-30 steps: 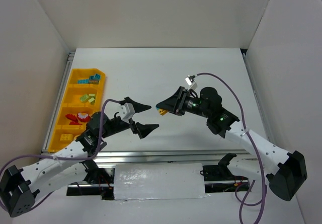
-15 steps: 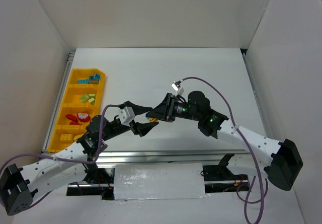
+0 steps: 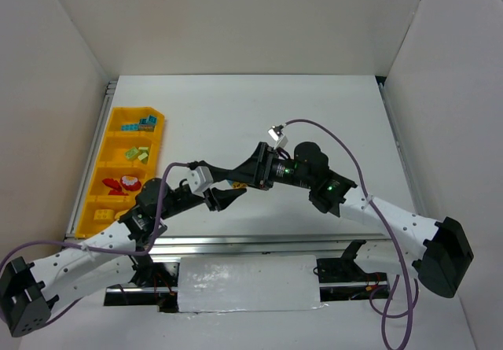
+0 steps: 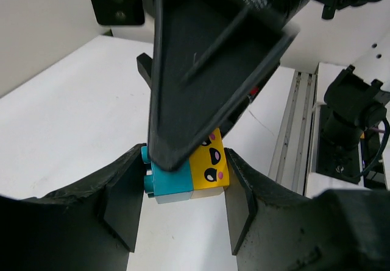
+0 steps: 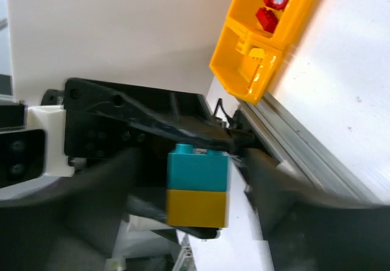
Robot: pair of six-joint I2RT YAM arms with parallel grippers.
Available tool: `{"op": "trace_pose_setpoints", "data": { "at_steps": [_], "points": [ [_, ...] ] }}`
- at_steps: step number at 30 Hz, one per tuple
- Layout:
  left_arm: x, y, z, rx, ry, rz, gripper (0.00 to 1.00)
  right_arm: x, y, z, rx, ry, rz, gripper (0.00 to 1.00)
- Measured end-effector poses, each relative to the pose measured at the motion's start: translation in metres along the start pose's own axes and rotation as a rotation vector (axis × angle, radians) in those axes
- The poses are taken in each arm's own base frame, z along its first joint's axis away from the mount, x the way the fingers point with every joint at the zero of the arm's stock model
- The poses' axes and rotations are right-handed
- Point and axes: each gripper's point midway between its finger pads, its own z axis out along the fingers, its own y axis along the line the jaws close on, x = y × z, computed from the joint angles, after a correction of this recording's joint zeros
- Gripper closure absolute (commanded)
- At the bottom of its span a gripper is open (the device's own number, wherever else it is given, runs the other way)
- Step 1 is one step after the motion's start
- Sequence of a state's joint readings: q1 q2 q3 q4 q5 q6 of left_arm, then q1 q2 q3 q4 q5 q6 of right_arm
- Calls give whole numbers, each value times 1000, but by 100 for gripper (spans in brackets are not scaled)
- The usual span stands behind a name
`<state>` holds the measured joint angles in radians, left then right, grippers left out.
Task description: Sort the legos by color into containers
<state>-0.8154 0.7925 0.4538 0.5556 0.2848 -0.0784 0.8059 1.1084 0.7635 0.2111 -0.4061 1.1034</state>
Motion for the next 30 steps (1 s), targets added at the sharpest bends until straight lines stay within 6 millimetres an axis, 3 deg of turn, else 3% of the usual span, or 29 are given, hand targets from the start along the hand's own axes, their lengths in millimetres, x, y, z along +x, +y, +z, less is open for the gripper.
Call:
{"op": "trace_pose_setpoints", "data": {
  "at_steps": [1, 7, 8, 10, 14, 19, 20, 23, 28, 30],
  "points": [
    [1, 0, -1, 0, 7, -2, 100, 1, 2, 0, -9, 3, -12, 1],
    [1, 6, -10, -50, 24, -2, 100, -5, 19, -12, -50, -40, -69, 4],
    [-2, 7, -11, -58, 16, 3, 100, -8, 24, -15, -61, -57, -79, 6],
    [-10, 9, -15, -72, -6, 22, 100, -11, 32, -22, -81, -83, -95, 22],
    [-18, 9, -18, -79, -32, 35, 100, -12, 37, -23, -97, -90, -103, 37],
    [-13, 9, -17, -78, -14, 30, 100, -6, 22, -12, -58, -59, -87, 40],
    [-12, 9, -17, -78, -10, 29, 100, -4, 18, -9, -45, -51, -84, 48],
    [-9, 9, -16, -76, -3, 27, 100, 4, 10, -5, -17, -29, -91, 61],
    [-9, 10, -17, -78, 0, 40, 100, 4, 9, -3, -11, -31, -90, 62],
    [-10, 10, -18, -80, -1, 47, 100, 4, 10, -2, -17, -26, -91, 81]
  ]
}}
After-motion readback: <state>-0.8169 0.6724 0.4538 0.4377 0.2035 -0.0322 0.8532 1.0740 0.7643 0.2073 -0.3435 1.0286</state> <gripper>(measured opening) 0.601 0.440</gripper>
